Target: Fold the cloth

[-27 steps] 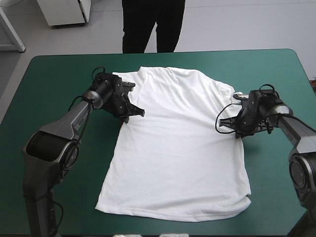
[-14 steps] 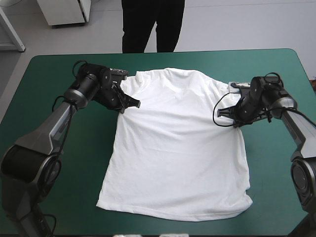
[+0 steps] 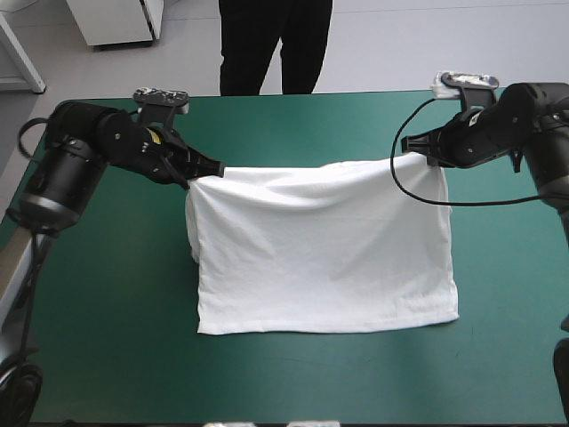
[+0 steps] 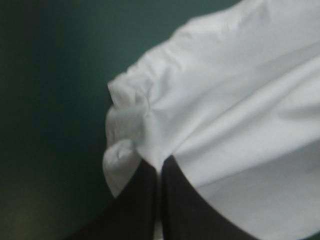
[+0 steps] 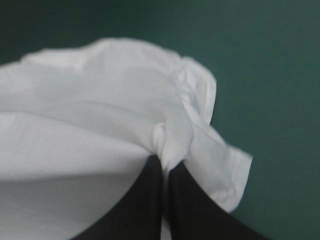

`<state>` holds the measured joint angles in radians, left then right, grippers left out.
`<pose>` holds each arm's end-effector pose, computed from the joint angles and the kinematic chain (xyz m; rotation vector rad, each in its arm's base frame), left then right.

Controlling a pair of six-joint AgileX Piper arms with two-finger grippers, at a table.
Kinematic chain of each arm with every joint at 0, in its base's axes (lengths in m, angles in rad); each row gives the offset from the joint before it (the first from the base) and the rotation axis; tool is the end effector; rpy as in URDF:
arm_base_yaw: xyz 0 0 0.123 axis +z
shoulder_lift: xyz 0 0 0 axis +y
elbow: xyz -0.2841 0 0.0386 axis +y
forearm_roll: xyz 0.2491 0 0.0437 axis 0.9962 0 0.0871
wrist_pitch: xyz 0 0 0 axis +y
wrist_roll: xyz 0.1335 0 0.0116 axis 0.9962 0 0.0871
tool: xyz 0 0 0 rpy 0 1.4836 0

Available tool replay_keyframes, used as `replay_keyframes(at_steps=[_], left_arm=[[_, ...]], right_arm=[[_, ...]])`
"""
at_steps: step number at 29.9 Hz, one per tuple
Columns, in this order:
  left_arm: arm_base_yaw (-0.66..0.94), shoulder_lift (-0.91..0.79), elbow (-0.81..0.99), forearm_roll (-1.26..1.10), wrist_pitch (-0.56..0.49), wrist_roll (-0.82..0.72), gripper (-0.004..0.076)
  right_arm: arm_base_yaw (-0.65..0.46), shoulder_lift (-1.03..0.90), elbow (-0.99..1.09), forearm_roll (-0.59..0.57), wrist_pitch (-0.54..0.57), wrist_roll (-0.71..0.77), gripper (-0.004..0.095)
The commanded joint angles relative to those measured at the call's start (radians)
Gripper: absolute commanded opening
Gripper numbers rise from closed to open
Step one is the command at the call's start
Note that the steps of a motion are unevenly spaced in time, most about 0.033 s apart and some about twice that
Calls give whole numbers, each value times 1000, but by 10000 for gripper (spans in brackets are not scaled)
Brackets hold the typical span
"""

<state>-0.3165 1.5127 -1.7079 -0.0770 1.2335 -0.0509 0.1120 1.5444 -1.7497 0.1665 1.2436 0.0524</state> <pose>0.3159 -0.1137 0.3913 0.3330 2.5137 -0.2491 0.3388 0.0593 0.3941 -0.0714 2.5233 0.2867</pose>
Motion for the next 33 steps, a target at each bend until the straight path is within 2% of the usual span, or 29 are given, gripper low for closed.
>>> replay_keyframes(at_steps=[1,12,22,27,33], left_arm=[[3,-117,-47,-11,-32,-2,-10],[3,-170,-348,-10,17,26,-10],[3,-131,-376,33,-2,40,-10],[3,-41,-376,117,-83,40,-10],[3,93,-383,254,-251,-6,-10]], right_arm=[[0,-100,-99,24,2,-10,-17],[0,-218,-222,37,3,-10,-17],[0,-185,-229,50,-14,-16,-17],[0,-118,-229,38,-106,-52,-17],[0,-10,-229,-13,-316,-59,-17]])
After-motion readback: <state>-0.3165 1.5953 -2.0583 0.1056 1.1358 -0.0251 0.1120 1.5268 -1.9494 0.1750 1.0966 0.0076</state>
